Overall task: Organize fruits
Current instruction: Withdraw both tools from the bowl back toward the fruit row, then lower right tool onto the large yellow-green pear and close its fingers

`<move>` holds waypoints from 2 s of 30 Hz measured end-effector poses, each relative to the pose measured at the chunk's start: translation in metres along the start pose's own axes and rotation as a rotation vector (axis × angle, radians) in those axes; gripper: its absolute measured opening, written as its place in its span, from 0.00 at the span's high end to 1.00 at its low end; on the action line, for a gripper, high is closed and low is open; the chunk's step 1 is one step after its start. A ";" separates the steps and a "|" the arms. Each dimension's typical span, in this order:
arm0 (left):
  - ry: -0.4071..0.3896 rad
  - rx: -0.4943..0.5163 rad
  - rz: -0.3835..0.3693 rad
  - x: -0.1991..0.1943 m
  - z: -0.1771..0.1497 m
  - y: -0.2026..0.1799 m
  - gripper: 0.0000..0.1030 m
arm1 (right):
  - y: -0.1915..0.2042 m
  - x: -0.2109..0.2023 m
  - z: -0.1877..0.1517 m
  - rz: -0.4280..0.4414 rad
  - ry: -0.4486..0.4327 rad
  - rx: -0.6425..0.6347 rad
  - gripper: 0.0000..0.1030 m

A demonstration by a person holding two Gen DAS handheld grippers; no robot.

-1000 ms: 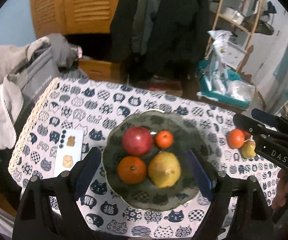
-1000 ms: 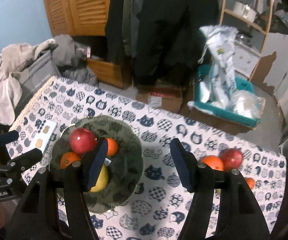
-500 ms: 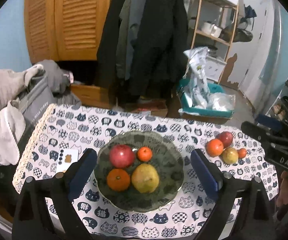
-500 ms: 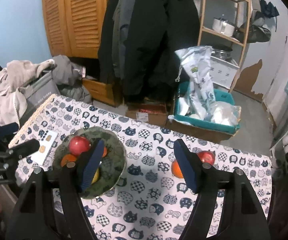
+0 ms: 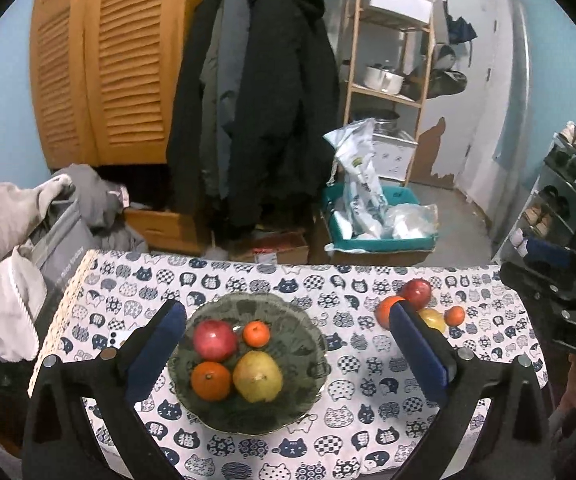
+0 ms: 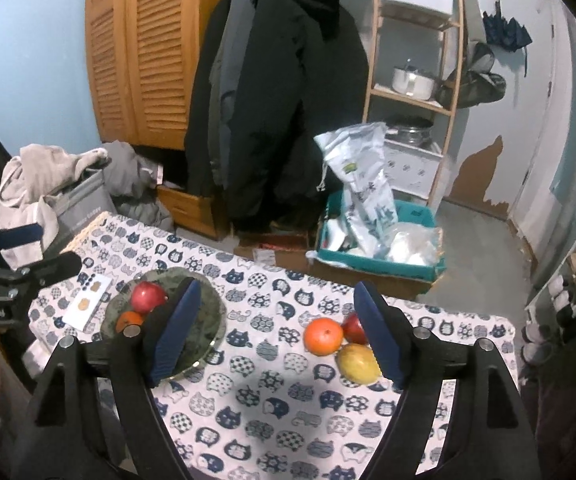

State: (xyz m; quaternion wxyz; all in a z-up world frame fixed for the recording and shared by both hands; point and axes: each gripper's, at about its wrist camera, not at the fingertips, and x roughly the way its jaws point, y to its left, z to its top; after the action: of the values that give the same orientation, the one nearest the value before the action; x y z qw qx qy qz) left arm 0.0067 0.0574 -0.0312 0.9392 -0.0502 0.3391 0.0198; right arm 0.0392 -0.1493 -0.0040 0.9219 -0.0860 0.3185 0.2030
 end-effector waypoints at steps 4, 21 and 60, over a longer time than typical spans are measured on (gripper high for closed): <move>-0.004 0.028 0.004 -0.001 0.001 -0.011 0.01 | -0.011 -0.011 -0.006 -0.014 -0.015 0.002 0.24; 0.021 0.068 -0.024 0.024 0.010 -0.050 0.01 | -0.050 -0.016 -0.025 -0.109 -0.008 0.037 0.24; 0.409 0.065 -0.026 0.237 -0.052 -0.103 0.01 | -0.132 0.205 -0.122 -0.079 0.494 0.230 0.24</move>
State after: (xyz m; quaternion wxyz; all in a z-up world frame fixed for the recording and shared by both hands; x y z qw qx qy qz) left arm 0.1635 -0.0502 -0.2140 0.8521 -0.0274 0.5224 -0.0140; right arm 0.1751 -0.2384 -0.2230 0.8272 -0.0399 0.5510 0.1023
